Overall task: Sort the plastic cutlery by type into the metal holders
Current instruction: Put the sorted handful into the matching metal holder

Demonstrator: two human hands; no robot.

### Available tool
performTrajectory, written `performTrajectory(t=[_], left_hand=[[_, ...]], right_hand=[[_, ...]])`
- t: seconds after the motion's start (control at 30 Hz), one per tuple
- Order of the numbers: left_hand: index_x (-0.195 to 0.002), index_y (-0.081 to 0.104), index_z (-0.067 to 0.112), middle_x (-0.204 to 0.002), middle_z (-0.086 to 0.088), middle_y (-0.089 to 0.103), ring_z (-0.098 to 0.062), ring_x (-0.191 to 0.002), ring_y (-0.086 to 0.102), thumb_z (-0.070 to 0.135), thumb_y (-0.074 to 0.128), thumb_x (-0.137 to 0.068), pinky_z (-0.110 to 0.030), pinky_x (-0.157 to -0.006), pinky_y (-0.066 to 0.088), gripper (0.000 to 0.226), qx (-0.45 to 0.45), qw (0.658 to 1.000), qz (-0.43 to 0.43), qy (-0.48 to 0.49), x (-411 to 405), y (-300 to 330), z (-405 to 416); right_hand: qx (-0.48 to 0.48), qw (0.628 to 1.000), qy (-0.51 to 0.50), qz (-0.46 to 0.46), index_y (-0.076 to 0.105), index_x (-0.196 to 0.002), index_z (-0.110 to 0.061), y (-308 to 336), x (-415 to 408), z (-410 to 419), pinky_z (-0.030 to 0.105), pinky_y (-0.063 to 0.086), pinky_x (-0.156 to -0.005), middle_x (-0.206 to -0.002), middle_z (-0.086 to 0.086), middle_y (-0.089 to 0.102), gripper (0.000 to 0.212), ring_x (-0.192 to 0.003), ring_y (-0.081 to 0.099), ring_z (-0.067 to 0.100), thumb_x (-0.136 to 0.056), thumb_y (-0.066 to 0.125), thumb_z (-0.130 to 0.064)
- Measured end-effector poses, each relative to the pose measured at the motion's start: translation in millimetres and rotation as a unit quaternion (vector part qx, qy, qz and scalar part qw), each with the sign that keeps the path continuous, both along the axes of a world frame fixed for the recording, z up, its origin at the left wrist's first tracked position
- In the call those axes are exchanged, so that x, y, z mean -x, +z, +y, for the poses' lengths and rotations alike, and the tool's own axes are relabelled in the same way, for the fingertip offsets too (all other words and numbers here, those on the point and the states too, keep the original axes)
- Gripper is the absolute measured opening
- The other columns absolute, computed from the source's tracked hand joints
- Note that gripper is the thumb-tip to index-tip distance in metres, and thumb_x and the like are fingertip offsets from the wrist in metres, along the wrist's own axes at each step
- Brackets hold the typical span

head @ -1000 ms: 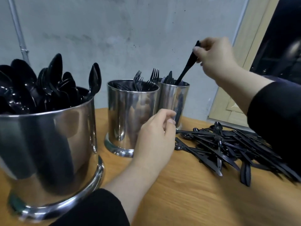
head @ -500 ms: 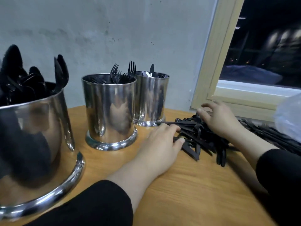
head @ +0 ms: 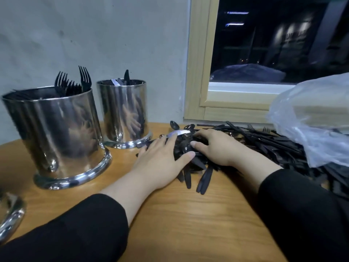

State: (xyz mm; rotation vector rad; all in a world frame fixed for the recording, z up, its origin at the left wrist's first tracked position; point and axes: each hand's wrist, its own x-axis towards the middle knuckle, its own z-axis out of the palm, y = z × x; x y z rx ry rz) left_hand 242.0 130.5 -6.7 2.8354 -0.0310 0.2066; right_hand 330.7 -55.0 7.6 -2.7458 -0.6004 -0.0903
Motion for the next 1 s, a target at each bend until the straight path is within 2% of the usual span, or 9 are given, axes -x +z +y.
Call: performTrajectory(t=[0.17, 0.27, 0.37, 0.53, 0.63, 0.7, 0.83, 1.0], left_hand=[[-0.160, 0.021, 0.036, -0.166, 0.011, 0.025, -0.012, -0.153, 0.020, 0.075, 0.029, -0.095, -0.042, -0.121, 0.018, 0.076, 0.015, 0.999, -0.014, -0.039, 12, 6, -3], [-0.158, 0.025, 0.036, -0.165, 0.012, 0.029, -0.012, -0.151, 0.026, 0.073, 0.031, -0.096, -0.042, -0.121, 0.023, 0.073, 0.021, 0.998, -0.010, -0.064, 22, 8, -8], [-0.158, 0.027, 0.037, -0.164, 0.013, 0.030, -0.012, -0.151, 0.027, 0.073, 0.031, -0.094, -0.043, -0.122, 0.024, 0.073, 0.024, 0.997, -0.008, -0.078, 32, 11, -15], [-0.155, 0.034, 0.039, -0.160, 0.018, 0.034, -0.006, -0.148, 0.030, 0.069, 0.043, -0.094, -0.035, -0.121, 0.027, 0.067, 0.087, 0.990, -0.011, -0.114, 51, 14, -22], [-0.151, 0.038, 0.042, -0.155, 0.023, 0.039, -0.002, -0.143, 0.036, 0.067, 0.052, -0.093, -0.026, -0.115, 0.031, 0.065, 0.079, 0.986, -0.010, -0.143, 61, 12, -22], [-0.149, 0.040, 0.043, -0.151, 0.024, 0.042, 0.001, -0.139, 0.038, 0.064, 0.057, -0.092, -0.021, -0.109, 0.032, 0.063, 0.093, 0.983, -0.011, -0.157, 64, 12, -21], [-0.148, 0.044, 0.039, -0.144, 0.025, 0.045, 0.005, -0.130, 0.040, 0.058, 0.059, -0.094, -0.018, -0.105, 0.031, 0.059, 0.112, 0.980, -0.022, -0.164, 70, 16, -19], [-0.132, 0.061, 0.030, -0.123, 0.013, 0.059, -0.006, -0.113, 0.055, 0.034, 0.052, -0.105, -0.022, -0.094, 0.043, 0.029, 0.156, 0.978, -0.102, -0.090, 72, 23, -8]], right_hand=[[-0.025, 0.998, 0.028, -0.050, 0.058, -0.118, -0.035, -2, 32, -15, 0.045, 0.049, -0.095, -0.120, -0.008, 0.067, 0.034, -0.113, 0.060, 0.020, -0.095, 0.047, -0.057], [-0.024, 0.998, 0.044, -0.047, 0.059, -0.117, -0.035, 1, 52, -25, 0.041, 0.049, -0.095, -0.117, -0.007, 0.068, 0.026, -0.112, 0.061, 0.021, -0.099, 0.048, -0.049], [-0.029, 0.998, 0.040, -0.050, 0.059, -0.123, -0.035, 9, 72, -38, 0.041, 0.048, -0.097, -0.121, -0.008, 0.067, 0.027, -0.114, 0.060, 0.018, -0.101, 0.048, -0.047], [-0.035, 0.997, 0.035, -0.060, 0.052, -0.136, -0.038, 12, 102, -58, 0.041, 0.045, -0.105, -0.135, -0.012, 0.059, 0.040, -0.126, 0.054, 0.013, -0.099, 0.049, -0.053], [-0.005, 0.997, 0.054, -0.048, 0.051, -0.140, -0.038, 4, 117, -62, 0.043, 0.040, -0.110, -0.142, -0.016, 0.053, 0.046, -0.133, 0.048, 0.009, -0.098, 0.050, -0.056], [-0.016, 0.997, 0.051, -0.058, 0.056, -0.135, -0.036, 4, 119, -64, 0.043, 0.042, -0.108, -0.137, -0.019, 0.055, 0.043, -0.129, 0.050, 0.007, -0.097, 0.052, -0.055], [-0.043, 0.995, 0.064, -0.066, 0.060, -0.125, -0.038, 4, 122, -63, 0.040, 0.045, -0.105, -0.126, -0.019, 0.054, 0.028, -0.120, 0.054, 0.008, -0.097, 0.057, -0.037], [-0.063, 0.993, 0.090, -0.039, 0.055, -0.133, -0.040, 8, 130, -59, 0.038, 0.038, -0.114, -0.133, -0.022, 0.049, 0.044, -0.128, 0.047, 0.005, -0.094, 0.053, -0.020]])
